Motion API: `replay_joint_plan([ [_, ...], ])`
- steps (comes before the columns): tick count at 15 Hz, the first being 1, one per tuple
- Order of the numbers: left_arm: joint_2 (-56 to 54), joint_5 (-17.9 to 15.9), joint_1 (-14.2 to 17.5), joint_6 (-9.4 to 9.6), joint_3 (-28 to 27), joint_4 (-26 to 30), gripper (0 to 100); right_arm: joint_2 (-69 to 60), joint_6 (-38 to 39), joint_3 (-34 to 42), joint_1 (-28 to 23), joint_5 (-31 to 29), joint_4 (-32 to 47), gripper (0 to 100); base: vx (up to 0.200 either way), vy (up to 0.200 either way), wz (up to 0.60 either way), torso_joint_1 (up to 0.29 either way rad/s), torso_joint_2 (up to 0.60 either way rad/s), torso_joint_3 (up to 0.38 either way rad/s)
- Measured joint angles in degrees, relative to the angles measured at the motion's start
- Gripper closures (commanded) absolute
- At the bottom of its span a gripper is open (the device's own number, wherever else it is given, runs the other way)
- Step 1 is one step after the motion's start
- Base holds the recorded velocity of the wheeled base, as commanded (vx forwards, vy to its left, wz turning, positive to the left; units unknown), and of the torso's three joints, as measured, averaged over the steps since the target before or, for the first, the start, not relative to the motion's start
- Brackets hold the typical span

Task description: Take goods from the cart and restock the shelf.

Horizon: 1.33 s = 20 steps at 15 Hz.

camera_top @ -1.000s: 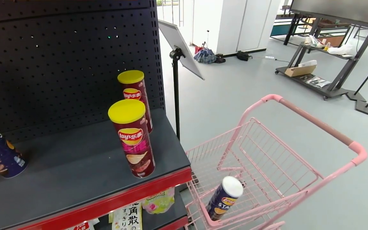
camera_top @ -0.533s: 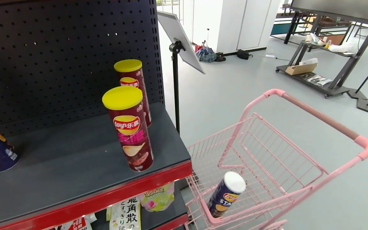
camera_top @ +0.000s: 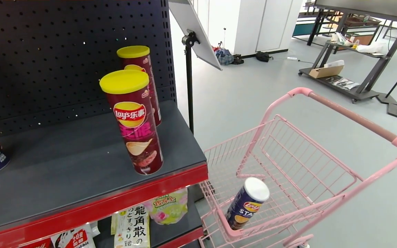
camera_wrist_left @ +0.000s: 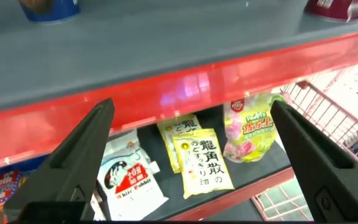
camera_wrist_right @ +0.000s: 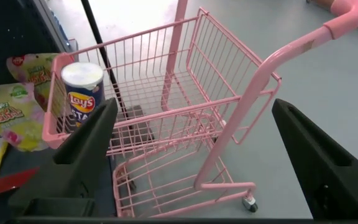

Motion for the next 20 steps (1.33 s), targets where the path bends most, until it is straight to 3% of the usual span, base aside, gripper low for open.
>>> replay_joint_plan([
  [5, 0.0, 0.02, 0.0, -0.02, 0.0, 0.02, 0, 0.0, -0.1, 0.0, 0.0, 0.0, 0.02, 0, -0.12, 0.0, 0.0, -0.027, 0.08, 0.05],
  [12, 0.0, 0.02, -0.05, -0.06, 0.0, 0.0, 0, 0.0, 0.09, 0.0, 0.0, -0.01, 0.0, 0, 0.0, 0.0, 0.0, 0.0, 0.0, 0.0],
  [20, -0.01, 0.02, 0.0, -0.06, 0.0, 0.07, 0, 0.0, 0.11, 0.0, 0.0, 0.0, 0.05, 0, 0.0, 0.0, 0.0, -0.145, 0.45, 0.303],
])
